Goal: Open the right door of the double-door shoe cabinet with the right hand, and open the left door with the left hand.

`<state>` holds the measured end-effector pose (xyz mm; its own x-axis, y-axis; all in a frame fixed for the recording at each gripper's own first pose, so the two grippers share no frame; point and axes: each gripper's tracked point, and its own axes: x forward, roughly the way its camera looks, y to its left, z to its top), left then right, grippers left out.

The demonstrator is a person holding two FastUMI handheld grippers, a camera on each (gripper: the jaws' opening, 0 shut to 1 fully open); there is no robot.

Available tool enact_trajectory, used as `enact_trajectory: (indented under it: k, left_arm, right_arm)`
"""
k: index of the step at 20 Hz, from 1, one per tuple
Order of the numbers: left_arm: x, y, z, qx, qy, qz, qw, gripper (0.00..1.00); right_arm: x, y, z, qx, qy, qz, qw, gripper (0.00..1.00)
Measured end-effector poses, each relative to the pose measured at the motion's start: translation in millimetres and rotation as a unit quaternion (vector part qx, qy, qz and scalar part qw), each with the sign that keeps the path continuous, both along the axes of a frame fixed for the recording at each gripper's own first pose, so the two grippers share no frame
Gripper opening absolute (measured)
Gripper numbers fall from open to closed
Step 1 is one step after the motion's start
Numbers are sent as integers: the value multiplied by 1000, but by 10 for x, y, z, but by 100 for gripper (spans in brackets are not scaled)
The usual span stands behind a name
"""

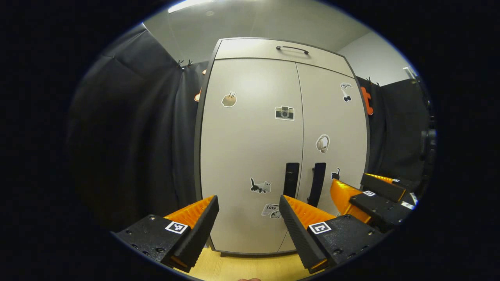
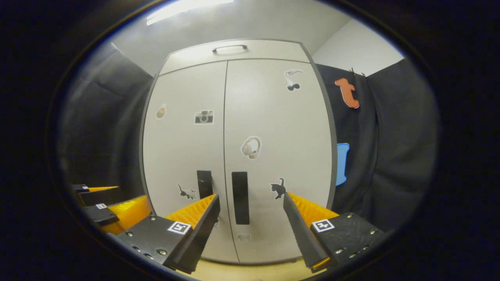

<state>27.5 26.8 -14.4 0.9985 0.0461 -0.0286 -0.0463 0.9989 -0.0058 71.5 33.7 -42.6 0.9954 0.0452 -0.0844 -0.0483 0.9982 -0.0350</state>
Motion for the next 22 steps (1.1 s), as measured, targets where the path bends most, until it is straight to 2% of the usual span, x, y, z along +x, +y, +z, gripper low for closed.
enact_trajectory:
  k: [2, 3, 4, 5, 6, 7, 10, 11, 14, 15, 16, 18, 19, 22]
  left_arm:
    - [-8, 68, -34, 3, 4, 6, 1000, 96]
    - [-22, 104, -60, 4, 7, 10, 1000, 96]
    - [-29, 146, -84, 6, 12, 15, 1000, 100]
    - [-39, 189, -117, 6, 16, 19, 1000, 96]
    - [-53, 230, -137, 8, 20, 22, 1000, 96]
    - [-67, 276, -167, 9, 24, 27, 999, 96]
    - [-111, 404, -214, 11, 33, 43, 998, 96]
    - [-123, 432, -225, 9, 35, 48, 998, 96]
    - [-156, 504, -251, 3, 38, 57, 998, 97]
    - [-189, 529, -265, 2, 40, 60, 997, 97]
    - [-214, 551, -266, 2, 41, 63, 997, 96]
    - [-252, 578, -271, 0, 42, 69, 997, 97]
    - [-278, 586, -287, -2, 44, 70, 997, 97]
    - [-329, 570, -319, -8, 50, 70, 996, 96]
  right_arm:
    - [160, 66, -123, 1, 15, 4, 1000, 92]
    - [248, 101, -189, 1, 23, 6, 1000, 85]
    - [330, 136, -257, 0, 31, 9, 999, 86]
    - [437, 137, -312, -3, 37, 6, 999, 86]
    - [486, 151, -329, -2, 38, 6, 999, 72]
    - [558, 170, -352, -2, 39, 7, 999, 68]
    - [746, 165, -402, -8, 34, 3, 999, 66]
    - [761, 181, -383, -7, 33, 1, 999, 53]
    - [843, 220, -429, -17, 38, 4, 999, 50]
    - [913, 264, -436, -5, 41, 1, 999, 51]
    - [856, 253, -423, -11, 36, 0, 999, 31]
    - [829, 250, -430, -28, 30, -1, 999, 30]
    - [827, 253, -434, -22, 30, 0, 999, 26]
    - [783, 239, -437, -17, 37, 10, 999, 24]
